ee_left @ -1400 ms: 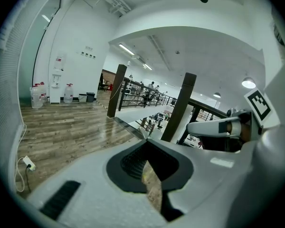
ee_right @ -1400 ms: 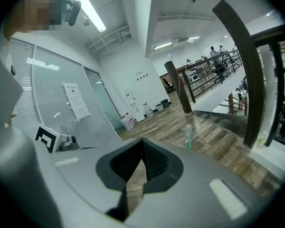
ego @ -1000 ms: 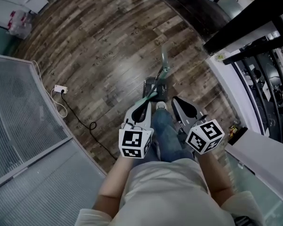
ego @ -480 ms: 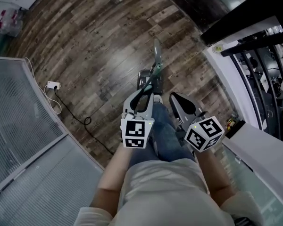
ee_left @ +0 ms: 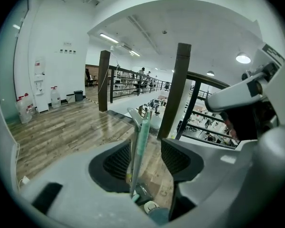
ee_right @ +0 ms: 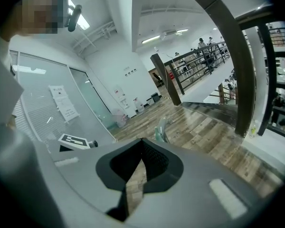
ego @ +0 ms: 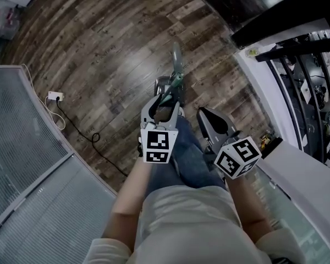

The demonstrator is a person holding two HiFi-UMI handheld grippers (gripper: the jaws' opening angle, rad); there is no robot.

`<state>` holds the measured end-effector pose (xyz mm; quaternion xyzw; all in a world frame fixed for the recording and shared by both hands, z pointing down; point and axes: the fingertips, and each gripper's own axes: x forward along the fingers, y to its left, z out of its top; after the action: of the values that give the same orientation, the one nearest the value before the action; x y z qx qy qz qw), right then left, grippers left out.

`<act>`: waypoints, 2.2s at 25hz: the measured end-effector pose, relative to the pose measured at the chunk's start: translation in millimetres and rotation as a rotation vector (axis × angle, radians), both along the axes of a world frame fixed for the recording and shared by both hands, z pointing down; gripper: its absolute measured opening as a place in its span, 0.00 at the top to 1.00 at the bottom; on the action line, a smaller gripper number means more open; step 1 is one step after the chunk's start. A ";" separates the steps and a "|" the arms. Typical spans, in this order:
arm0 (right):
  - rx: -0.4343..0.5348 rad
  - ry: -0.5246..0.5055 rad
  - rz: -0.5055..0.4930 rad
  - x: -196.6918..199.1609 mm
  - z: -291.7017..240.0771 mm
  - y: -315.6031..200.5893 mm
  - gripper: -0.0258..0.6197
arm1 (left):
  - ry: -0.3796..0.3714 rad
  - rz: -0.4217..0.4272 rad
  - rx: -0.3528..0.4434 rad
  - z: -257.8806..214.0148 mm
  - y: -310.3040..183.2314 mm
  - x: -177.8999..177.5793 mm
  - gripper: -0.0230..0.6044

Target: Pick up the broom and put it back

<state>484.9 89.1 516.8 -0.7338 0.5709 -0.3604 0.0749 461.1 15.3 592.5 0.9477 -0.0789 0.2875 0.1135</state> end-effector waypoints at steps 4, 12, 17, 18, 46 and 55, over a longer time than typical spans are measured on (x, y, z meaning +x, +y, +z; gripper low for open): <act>-0.009 -0.011 0.003 3.6 6.8 0.6 0.95 | -0.005 0.011 0.016 14.0 -0.7 11.1 0.61; -0.025 -0.035 0.017 14.7 18.3 4.0 0.95 | -0.032 0.018 0.044 46.8 -3.0 30.3 0.55; -0.040 -0.047 0.018 20.6 27.4 5.3 0.95 | -0.061 0.026 0.055 67.4 -5.2 39.2 0.54; -0.045 -0.050 0.017 22.7 28.9 4.5 0.95 | -0.065 0.024 0.053 70.4 -6.7 41.3 0.54; -0.085 -0.086 0.006 41.2 45.8 -5.9 0.95 | -0.131 0.050 0.075 104.9 -14.6 59.9 0.81; -0.087 -0.079 -0.006 37.0 38.8 -5.8 0.95 | -0.124 0.040 0.067 95.2 -13.5 47.8 0.81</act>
<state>521.8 83.3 555.6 -0.7198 0.5538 -0.4137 0.0644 508.9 1.8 687.7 0.9328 -0.0762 0.3452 0.0706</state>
